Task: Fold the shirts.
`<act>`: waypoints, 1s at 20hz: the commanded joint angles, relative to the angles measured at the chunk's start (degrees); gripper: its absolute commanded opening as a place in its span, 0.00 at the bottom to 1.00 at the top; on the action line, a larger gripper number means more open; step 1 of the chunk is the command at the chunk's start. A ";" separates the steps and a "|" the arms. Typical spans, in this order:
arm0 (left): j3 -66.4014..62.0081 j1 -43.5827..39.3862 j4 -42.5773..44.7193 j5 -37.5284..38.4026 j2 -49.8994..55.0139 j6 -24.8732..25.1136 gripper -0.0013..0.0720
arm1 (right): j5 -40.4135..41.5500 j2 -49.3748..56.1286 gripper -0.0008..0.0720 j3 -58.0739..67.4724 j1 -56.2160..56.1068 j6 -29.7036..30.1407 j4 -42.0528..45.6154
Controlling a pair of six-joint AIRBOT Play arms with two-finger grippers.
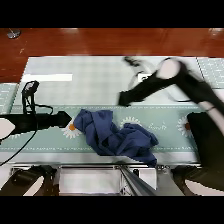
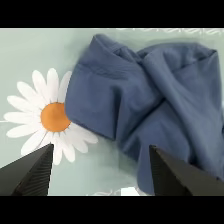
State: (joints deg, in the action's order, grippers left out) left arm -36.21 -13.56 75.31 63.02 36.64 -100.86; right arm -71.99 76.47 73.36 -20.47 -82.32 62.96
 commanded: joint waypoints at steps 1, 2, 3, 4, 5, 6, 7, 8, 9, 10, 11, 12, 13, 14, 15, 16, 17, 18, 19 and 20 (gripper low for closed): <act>0.98 0.02 -4.85 1.14 0.50 1.14 0.98 | -4.37 -9.86 0.87 -7.52 18.56 0.31 8.00; 1.62 -0.11 -11.89 1.01 1.29 2.84 0.98 | -2.38 -13.51 0.87 -13.25 24.06 0.26 7.65; 2.12 -0.63 -20.83 0.44 2.62 8.79 0.98 | -0.57 -17.00 0.87 -19.76 28.74 0.15 6.71; 2.32 -1.90 -28.76 -0.94 4.55 15.06 0.98 | 0.50 -19.87 0.87 -25.77 32.26 0.42 5.42; 2.27 -3.28 -32.20 -3.30 6.73 18.23 0.98 | 0.85 -22.62 0.87 -31.87 34.99 1.79 4.35; 2.27 -4.44 -32.39 -6.40 9.44 18.82 0.98 | 1.27 -24.65 0.87 -36.72 36.61 2.91 3.98; 2.25 -4.79 -32.28 -8.07 13.14 19.04 0.98 | 2.08 -26.51 0.87 -41.11 37.53 3.15 3.91; 2.08 -4.79 -32.22 -8.07 17.14 19.45 0.98 | 3.48 -28.00 0.87 -44.22 37.55 3.08 3.19; 1.57 -4.79 -32.24 -7.19 21.84 19.41 0.98 | 4.02 -29.07 0.87 -46.40 37.57 3.19 1.09; 0.70 -4.81 -32.30 -5.99 26.16 19.39 0.98 | 3.65 -29.42 0.87 -47.65 37.55 3.74 -0.52; -0.61 -4.98 -32.33 -4.74 30.58 19.37 0.98 | 2.86 -29.42 0.87 -48.46 37.55 4.31 -1.25; -2.03 -5.22 -32.54 -4.07 34.12 19.43 0.98 | 2.19 -29.42 0.87 -48.96 37.55 4.37 -1.16; -3.74 -5.57 -33.62 -3.87 37.31 20.65 0.98 | 1.70 -29.42 0.87 -49.18 37.55 4.39 -1.11; -5.29 -6.03 -35.39 -3.93 39.67 22.38 0.98 | 1.18 -29.35 0.87 -49.22 37.55 4.39 -0.98; -7.08 -6.23 -36.44 -3.91 41.90 23.12 0.98 | -0.17 -29.11 0.87 -49.22 37.55 4.39 -0.90; -8.76 -6.29 -36.33 -3.91 43.52 23.30 0.96 | -1.77 -28.37 0.87 -49.22 37.55 4.39 -0.81; -10.34 -6.05 -36.33 -3.89 44.92 23.96 0.66 | -3.39 -27.04 0.87 -49.22 37.31 4.37 -0.98; -11.56 -5.90 -36.33 -3.41 45.75 25.94 0.07 | -4.07 -25.64 0.87 -49.22 36.28 4.39 -0.98; -12.70 -5.86 -36.35 -2.99 46.03 28.39 0.05 | -4.52 -23.98 0.87 -49.22 34.51 4.42 -0.98; -13.55 -5.60 -36.35 -2.49 46.03 28.85 0.05 | -4.87 -22.38 0.87 -49.22 32.41 4.42 -1.05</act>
State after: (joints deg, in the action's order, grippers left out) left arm -46.44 -19.33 39.79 59.40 79.85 -76.14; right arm -74.26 50.98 24.56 14.90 -78.02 62.24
